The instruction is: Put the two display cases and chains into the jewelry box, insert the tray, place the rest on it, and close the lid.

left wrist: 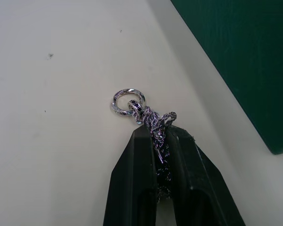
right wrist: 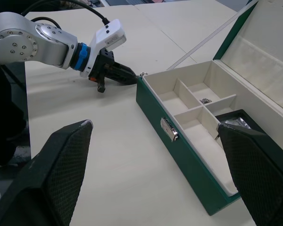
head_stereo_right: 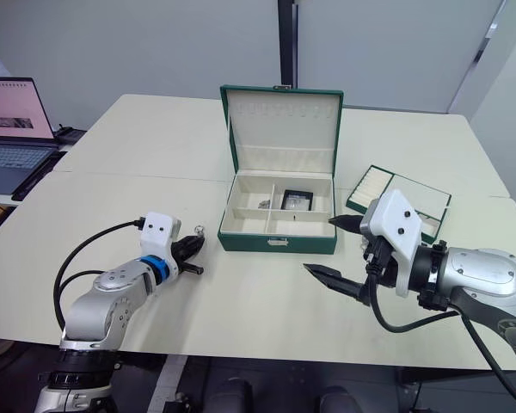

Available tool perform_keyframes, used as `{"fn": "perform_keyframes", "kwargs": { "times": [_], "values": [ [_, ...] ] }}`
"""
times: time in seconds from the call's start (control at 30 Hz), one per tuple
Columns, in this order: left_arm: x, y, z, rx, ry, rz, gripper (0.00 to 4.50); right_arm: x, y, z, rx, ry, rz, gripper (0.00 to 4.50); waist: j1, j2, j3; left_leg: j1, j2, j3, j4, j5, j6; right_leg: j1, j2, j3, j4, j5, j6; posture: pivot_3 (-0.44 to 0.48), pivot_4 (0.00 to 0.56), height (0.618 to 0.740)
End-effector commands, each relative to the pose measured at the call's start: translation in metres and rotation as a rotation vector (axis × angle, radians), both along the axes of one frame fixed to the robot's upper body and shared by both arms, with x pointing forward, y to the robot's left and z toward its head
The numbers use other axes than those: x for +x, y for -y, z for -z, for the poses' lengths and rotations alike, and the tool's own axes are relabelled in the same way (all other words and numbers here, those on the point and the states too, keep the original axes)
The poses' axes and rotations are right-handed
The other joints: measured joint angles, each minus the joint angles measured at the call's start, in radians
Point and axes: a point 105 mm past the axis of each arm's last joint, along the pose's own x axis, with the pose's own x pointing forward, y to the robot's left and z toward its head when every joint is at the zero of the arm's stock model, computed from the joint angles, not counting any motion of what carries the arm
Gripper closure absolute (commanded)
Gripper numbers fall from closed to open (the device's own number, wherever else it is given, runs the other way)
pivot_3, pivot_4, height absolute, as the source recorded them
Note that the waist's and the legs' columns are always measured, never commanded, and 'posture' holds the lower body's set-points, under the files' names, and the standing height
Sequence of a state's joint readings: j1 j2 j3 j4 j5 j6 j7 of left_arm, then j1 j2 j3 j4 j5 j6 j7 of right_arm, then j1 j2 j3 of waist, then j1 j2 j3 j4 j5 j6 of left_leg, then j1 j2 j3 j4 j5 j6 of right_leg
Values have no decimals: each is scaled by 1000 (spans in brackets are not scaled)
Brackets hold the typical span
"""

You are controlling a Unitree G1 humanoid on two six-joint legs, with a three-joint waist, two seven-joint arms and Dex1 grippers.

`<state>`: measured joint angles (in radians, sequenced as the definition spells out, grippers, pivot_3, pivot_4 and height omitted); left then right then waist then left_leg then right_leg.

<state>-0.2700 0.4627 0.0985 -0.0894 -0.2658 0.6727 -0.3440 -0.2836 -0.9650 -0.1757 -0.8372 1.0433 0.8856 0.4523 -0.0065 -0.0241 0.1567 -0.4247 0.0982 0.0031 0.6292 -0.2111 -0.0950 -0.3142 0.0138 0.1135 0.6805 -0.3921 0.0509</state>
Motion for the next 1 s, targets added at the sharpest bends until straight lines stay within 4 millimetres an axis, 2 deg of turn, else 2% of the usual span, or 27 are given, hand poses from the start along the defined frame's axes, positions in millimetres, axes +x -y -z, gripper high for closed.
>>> {"fn": "perform_keyframes", "kwargs": {
  "times": [0.03,0.33,0.67,0.83,1.0],
  "values": [
    [3,-4,-18,38,59,-18,4428,-1,1,-7,-1,37,2,0,0,0,0,0,0,0,0,0,0,0,0,0,0,0,0,0,150,726],
    [-9,-11,-57,87,156,-34,4428,-1,4,-12,24,34,5,0,0,0,1,0,0,0,0,0,0,-1,0,0,0,0,0,0,150,726],
    [-25,-12,-96,151,207,-29,4428,0,19,-13,20,20,40,0,2,-1,1,-1,0,0,0,0,0,-1,0,0,0,0,0,0,150,726],
    [-35,-7,-115,165,213,15,4428,0,29,-15,22,14,66,0,3,-1,1,-1,0,0,0,0,0,-1,0,0,0,0,0,0,150,726],
    [-48,8,-131,181,172,136,4428,1,47,-20,22,20,113,0,3,-2,2,-1,0,0,0,0,0,-1,0,1,0,0,0,0,150,726]
  ]
}}
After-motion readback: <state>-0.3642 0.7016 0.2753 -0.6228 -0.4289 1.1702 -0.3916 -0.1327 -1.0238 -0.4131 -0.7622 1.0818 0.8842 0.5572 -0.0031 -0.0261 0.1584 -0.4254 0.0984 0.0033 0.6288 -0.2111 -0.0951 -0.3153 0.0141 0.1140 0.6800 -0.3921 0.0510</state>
